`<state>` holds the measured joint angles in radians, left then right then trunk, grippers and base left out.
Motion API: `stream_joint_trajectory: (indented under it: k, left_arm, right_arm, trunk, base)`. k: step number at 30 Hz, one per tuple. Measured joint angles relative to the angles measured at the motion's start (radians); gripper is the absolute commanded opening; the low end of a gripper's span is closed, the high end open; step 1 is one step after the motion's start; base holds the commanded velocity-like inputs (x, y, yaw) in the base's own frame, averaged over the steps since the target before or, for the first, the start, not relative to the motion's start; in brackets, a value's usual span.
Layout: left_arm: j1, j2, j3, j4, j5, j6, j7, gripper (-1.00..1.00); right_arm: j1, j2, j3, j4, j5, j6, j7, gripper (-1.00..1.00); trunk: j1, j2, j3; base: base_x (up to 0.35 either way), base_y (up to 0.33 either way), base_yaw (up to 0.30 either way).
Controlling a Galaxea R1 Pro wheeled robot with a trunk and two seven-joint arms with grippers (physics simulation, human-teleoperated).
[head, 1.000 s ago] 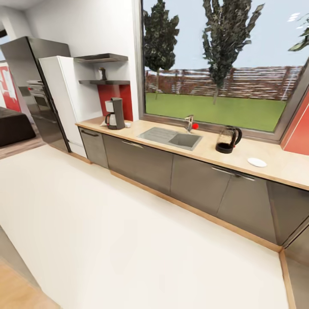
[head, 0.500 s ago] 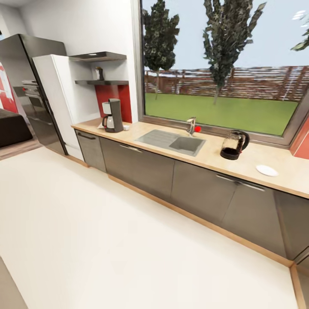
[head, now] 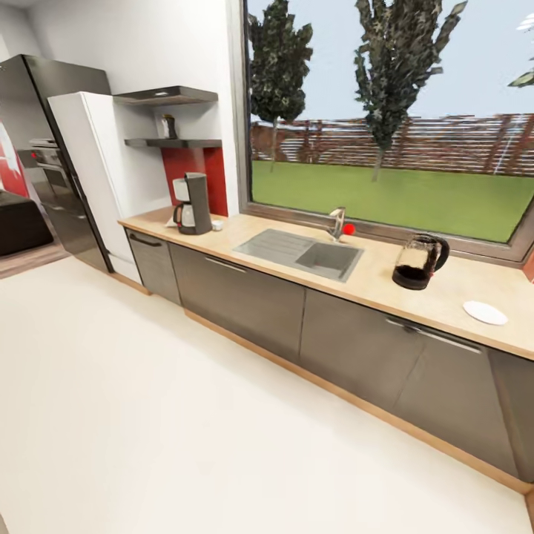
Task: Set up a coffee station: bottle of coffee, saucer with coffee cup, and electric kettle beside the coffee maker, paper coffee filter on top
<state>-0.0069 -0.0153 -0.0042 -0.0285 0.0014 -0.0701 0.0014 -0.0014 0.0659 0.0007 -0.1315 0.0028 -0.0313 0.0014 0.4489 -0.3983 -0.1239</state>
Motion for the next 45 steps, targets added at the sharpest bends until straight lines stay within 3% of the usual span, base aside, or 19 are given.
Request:
stream_joint_trajectory:
  k: [16,35,45]
  left_arm:
    - [-0.001,0.0,0.0,0.0,0.0,-0.004,0.0,1.0]
    - [-0.002,-0.002,0.001,0.0,0.0,-0.004,0.0,1.0]
    - [-0.002,0.0,0.001,0.0,0.001,-0.004,0.0,1.0]
  right_arm:
    - [0.0,0.0,0.001,0.0,0.0,0.0,0.0,1.0]
    - [0.0,0.0,0.001,0.0,0.0,0.0,0.0,1.0]
    - [0.0,0.0,0.001,0.0,0.0,0.0,0.0,1.0]
  trunk:
    - [0.0,0.0,0.005]
    - [0.0,0.0,0.006]
    - [0.0,0.0,0.006]
  base:
    - [0.333,0.0,0.166]
    - [0.334,0.0,0.025]
    - [0.335,0.0,0.232]
